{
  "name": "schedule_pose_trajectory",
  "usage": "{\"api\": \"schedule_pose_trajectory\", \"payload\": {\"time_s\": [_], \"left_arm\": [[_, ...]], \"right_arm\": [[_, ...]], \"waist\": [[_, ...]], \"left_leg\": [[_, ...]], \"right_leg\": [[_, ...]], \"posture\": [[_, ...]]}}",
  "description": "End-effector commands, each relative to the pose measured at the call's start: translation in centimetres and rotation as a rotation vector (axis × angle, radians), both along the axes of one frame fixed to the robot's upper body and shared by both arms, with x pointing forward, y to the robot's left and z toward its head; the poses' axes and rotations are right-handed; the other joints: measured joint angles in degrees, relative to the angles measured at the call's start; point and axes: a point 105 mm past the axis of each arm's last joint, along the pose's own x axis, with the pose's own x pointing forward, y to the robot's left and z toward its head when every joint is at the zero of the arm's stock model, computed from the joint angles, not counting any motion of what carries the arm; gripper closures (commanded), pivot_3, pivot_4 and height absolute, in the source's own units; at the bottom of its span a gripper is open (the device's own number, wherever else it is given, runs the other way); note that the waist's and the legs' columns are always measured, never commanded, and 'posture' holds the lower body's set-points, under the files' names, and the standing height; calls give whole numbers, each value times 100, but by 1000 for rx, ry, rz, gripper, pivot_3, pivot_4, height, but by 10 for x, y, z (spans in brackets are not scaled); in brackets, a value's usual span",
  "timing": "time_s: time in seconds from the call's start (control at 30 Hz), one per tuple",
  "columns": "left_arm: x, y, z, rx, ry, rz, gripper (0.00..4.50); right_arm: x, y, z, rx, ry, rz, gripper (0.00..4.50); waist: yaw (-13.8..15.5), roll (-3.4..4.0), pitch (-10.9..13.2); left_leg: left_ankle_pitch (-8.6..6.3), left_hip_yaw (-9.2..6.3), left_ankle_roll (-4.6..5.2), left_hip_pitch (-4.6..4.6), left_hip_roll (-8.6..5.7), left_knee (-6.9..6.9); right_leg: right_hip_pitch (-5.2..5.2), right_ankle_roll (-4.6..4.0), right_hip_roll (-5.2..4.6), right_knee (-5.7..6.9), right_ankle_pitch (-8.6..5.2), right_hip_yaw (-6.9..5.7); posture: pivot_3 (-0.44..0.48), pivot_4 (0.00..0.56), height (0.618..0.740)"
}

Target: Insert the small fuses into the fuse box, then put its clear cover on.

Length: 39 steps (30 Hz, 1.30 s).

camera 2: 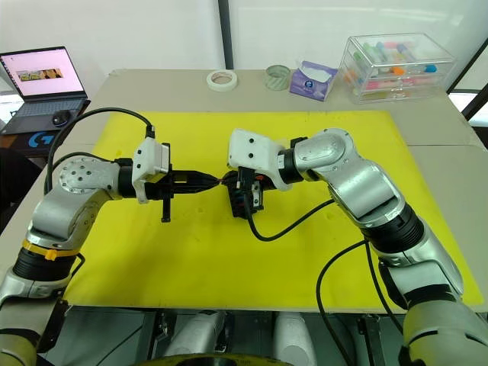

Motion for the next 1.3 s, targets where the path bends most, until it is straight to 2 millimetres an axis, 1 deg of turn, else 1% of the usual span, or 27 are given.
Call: {"api": "schedule_pose_trajectory", "payload": {"time_s": [0.03,0.37,0.47,0.57,0.77,0.87,0.9,0.97,1.0,1.23,1.3], "left_arm": [[-4,-3,7,2,-44,-27,4500],[-5,-3,6,1,-44,-25,4500],[-5,-4,7,-3,-43,-22,4500],[-5,-4,7,-3,-43,-22,4500],[-5,-4,6,1,-45,-23,4500],[-5,-4,6,1,-44,-23,4500],[-5,-4,6,2,-44,-23,4500],[-5,-4,6,4,-43,-24,4500],[-5,-4,6,5,-43,-24,4500],[-6,-4,4,8,-35,-28,4500],[-7,-2,7,-10,-51,-29,4500]], "right_arm": [[-3,3,12,30,-30,22,4458],[-6,3,13,18,-35,37,4458],[-5,3,14,22,-36,36,3695],[-6,3,14,24,-35,35,2749],[-6,4,14,25,-32,35,2749],[-5,4,14,33,-30,31,3346],[-5,4,15,34,-29,31,3634],[-5,4,15,35,-28,32,4399],[-5,4,15,34,-27,33,4454],[-6,3,16,32,-27,35,4454],[-5,2,16,30,-26,35,4454]], "waist": [[-3,0,0],[-2,0,0],[-2,0,0],[-1,0,0],[-1,0,0],[-2,0,0],[-2,0,0],[-2,0,0],[-1,0,0],[-2,0,0],[-3,0,0]], "left_leg": [[0,0,0,0,0,0],[0,0,0,0,0,0],[0,0,0,0,0,0],[0,0,0,0,0,0],[0,0,0,0,0,0],[0,0,0,0,0,0],[0,0,0,0,0,0],[0,0,0,0,0,0],[0,0,0,0,0,0],[0,0,0,0,0,0],[0,0,0,0,0,0]], "right_leg": [[0,0,0,0,0,0],[0,0,0,0,0,0],[0,0,0,0,0,0],[0,0,0,0,0,0],[0,0,0,0,0,0],[0,0,0,0,0,0],[0,0,0,0,0,0],[0,0,0,0,0,0],[0,0,0,0,0,0],[0,0,0,0,0,0],[0,0,0,0,0,0]], "posture": [[0,150,740],[0,150,740],[0,150,740],[0,150,740],[0,150,740],[0,150,740],[0,150,740],[0,150,740],[0,150,740],[0,150,740],[0,150,740]]}}
